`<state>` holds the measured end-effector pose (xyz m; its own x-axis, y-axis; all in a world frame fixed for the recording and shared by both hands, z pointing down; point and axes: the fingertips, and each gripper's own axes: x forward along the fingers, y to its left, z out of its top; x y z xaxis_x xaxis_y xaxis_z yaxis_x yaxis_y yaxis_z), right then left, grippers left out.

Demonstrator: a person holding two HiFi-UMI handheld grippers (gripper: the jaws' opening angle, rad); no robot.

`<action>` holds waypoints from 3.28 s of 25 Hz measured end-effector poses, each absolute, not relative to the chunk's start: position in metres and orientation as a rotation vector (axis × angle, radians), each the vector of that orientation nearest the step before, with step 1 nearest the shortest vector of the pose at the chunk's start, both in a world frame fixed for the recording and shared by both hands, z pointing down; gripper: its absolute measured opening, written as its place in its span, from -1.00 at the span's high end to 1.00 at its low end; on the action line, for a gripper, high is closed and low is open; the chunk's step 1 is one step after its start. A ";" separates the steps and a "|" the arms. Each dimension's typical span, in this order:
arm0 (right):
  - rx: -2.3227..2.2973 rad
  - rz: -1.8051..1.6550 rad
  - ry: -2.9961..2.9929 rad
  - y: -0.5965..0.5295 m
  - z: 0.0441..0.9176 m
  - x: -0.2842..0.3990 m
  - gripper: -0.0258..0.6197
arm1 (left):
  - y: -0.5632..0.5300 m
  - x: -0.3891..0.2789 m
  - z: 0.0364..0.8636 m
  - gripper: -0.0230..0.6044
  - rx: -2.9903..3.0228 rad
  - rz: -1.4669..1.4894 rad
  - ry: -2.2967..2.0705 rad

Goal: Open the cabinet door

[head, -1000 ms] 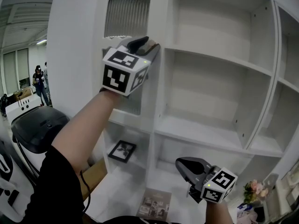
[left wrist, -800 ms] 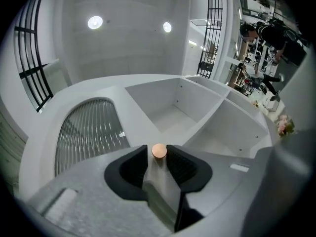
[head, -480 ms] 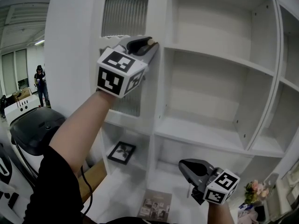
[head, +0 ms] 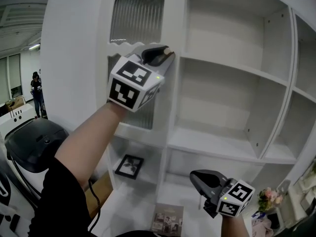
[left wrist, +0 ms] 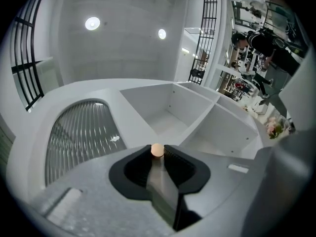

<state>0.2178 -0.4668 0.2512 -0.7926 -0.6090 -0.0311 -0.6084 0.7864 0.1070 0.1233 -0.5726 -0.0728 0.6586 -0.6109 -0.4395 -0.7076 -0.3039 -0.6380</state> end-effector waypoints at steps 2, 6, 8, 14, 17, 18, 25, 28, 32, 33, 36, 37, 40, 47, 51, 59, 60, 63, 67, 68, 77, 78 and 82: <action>1.029 -0.184 -2.948 -0.463 0.247 0.213 0.92 | -0.571 0.121 -0.074 0.66 -2.017 0.153 1.011; 1.081 -0.211 -2.929 -0.451 0.238 0.209 0.92 | -0.566 0.119 -0.073 0.66 -2.027 0.149 0.978; 1.105 -0.221 -2.925 -0.446 0.233 0.207 0.92 | -0.561 0.117 -0.074 0.66 -2.027 0.149 0.963; 1.160 -0.222 -2.920 -0.433 0.227 0.196 0.92 | -0.548 0.112 -0.073 0.67 -2.065 0.150 0.915; 1.178 -0.224 -2.926 -0.424 0.224 0.186 0.92 | -0.541 0.107 -0.072 0.67 -2.086 0.147 0.888; 1.179 -0.227 -2.928 -0.421 0.224 0.181 0.92 | -0.538 0.106 -0.072 0.67 -2.092 0.146 0.879; 1.229 -0.219 -2.913 -0.399 0.229 0.150 0.92 | -0.512 0.087 -0.071 0.67 -2.142 0.164 0.804; 1.263 -0.199 -2.893 -0.389 0.234 0.140 0.92 | -0.502 0.080 -0.071 0.68 -2.154 0.168 0.770; 1.318 -0.198 -2.877 -0.377 0.232 0.129 0.92 | -0.492 0.072 -0.071 0.68 -2.169 0.171 0.720; 1.335 -0.198 -2.875 -0.375 0.231 0.126 0.92 | -0.489 0.069 -0.071 0.68 -2.173 0.177 0.708; 1.367 -0.191 -2.859 -0.367 0.233 0.115 0.92 | -0.481 0.061 -0.070 0.68 -2.186 0.193 0.681; 1.371 -0.188 -2.854 -0.365 0.235 0.111 0.92 | -0.478 0.058 -0.069 0.68 -2.190 0.197 0.674; 1.379 -0.185 -2.841 -0.358 0.238 0.099 0.92 | -0.469 0.049 -0.069 0.68 -2.198 0.207 0.655; 1.427 -0.160 -2.831 -0.335 0.242 0.085 0.92 | -0.450 0.032 -0.071 0.68 -2.234 0.242 0.611; 1.426 -0.137 -2.843 -0.327 0.245 0.070 0.92 | -0.438 0.018 -0.071 0.69 -2.257 0.249 0.581; 1.394 -0.138 -2.860 -0.313 0.253 0.033 0.92 | -0.411 -0.021 -0.072 0.68 -2.306 0.295 0.485; 1.387 -0.135 -2.863 -0.312 0.254 0.028 0.92 | -0.408 -0.027 -0.072 0.68 -2.312 0.305 0.480; 1.363 -0.131 -2.871 -0.311 0.258 0.012 0.92 | -0.401 -0.045 -0.071 0.68 -2.329 0.325 0.457; 1.348 -0.128 -2.885 -0.308 0.261 -0.006 0.92 | -0.393 -0.069 -0.072 0.68 -2.343 0.330 0.430; 1.347 -0.126 -2.889 -0.308 0.261 -0.009 0.92 | -0.392 -0.074 -0.072 0.67 -2.348 0.334 0.428; 1.314 -0.155 -2.910 -0.301 0.262 -0.040 0.92 | -0.383 -0.125 -0.074 0.66 -2.406 0.379 0.412; 1.307 -0.161 -2.912 -0.300 0.261 -0.043 0.92 | -0.382 -0.131 -0.074 0.66 -2.409 0.377 0.412; 1.282 -0.176 -2.921 -0.296 0.260 -0.056 0.92 | -0.381 -0.154 -0.074 0.66 -2.448 0.391 0.400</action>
<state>-0.0557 -0.2964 0.2599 -0.6768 -0.7303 -0.0923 -0.7361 0.6722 0.0796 -0.1535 -0.3806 -0.0743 0.9102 -0.1892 -0.3683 -0.3727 -0.7619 -0.5298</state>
